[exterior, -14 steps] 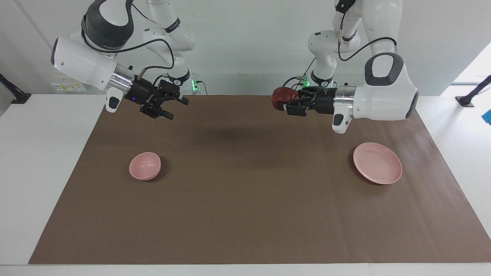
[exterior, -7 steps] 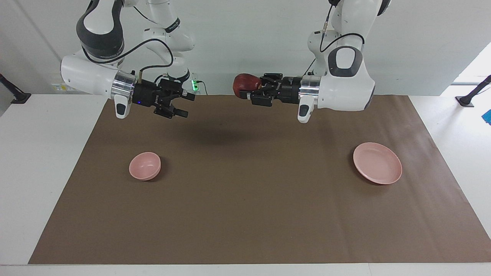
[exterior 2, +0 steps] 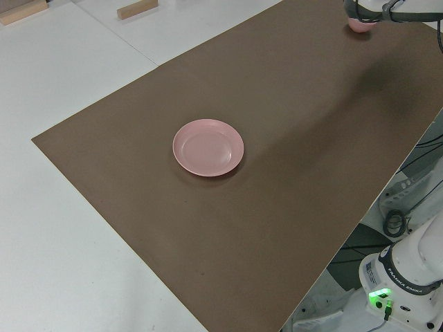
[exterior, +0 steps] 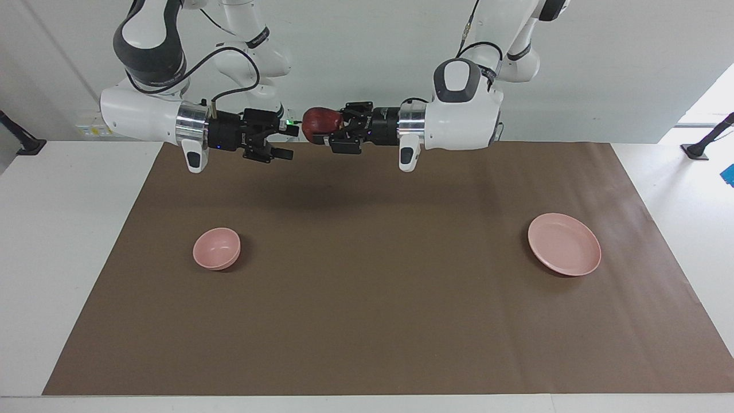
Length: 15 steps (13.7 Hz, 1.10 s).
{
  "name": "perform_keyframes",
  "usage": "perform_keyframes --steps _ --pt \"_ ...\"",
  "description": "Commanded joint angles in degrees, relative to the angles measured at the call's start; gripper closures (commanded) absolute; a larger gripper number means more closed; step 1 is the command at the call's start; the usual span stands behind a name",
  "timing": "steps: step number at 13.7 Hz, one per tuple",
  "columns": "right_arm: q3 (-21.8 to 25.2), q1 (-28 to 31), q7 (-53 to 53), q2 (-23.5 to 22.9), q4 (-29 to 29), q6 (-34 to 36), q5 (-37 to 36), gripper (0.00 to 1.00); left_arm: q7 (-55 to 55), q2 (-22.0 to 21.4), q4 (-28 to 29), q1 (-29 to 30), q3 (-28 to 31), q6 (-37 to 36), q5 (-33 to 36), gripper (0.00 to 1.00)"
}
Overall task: Move apple from plate to bowl
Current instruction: 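Carry the apple with the left gripper toward the right gripper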
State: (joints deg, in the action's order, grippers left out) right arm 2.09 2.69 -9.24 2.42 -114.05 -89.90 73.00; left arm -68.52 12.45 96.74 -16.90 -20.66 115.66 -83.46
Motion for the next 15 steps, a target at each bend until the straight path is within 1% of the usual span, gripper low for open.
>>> perform_keyframes --steps 1,4,8,12,14,15 --pt "-0.07 2.06 1.94 1.63 -1.62 2.53 2.32 0.00 -0.65 -1.11 1.26 -3.13 0.89 5.09 -2.58 1.00" --pt "-0.07 2.06 2.38 1.80 -1.88 3.24 2.41 0.00 -0.65 -0.59 1.17 -5.07 0.89 7.29 -3.55 1.00" --pt "-0.07 2.06 2.38 1.89 -1.97 3.85 2.41 0.00 -0.65 -0.50 0.82 -5.42 -0.78 11.33 -4.52 1.00" --pt "-0.07 1.54 2.21 2.95 -3.46 4.64 1.89 0.00 -0.65 -0.50 0.56 -7.00 -1.40 15.82 -5.57 1.00" --pt "0.02 1.45 1.77 2.86 -3.38 4.64 1.27 0.00 -0.56 -0.50 0.56 -7.44 -1.40 16.35 -5.58 1.00" --pt "0.02 1.45 1.85 2.68 -3.20 4.64 1.01 0.24 -0.65 -0.50 0.56 -7.79 -1.40 17.31 -5.58 1.00"
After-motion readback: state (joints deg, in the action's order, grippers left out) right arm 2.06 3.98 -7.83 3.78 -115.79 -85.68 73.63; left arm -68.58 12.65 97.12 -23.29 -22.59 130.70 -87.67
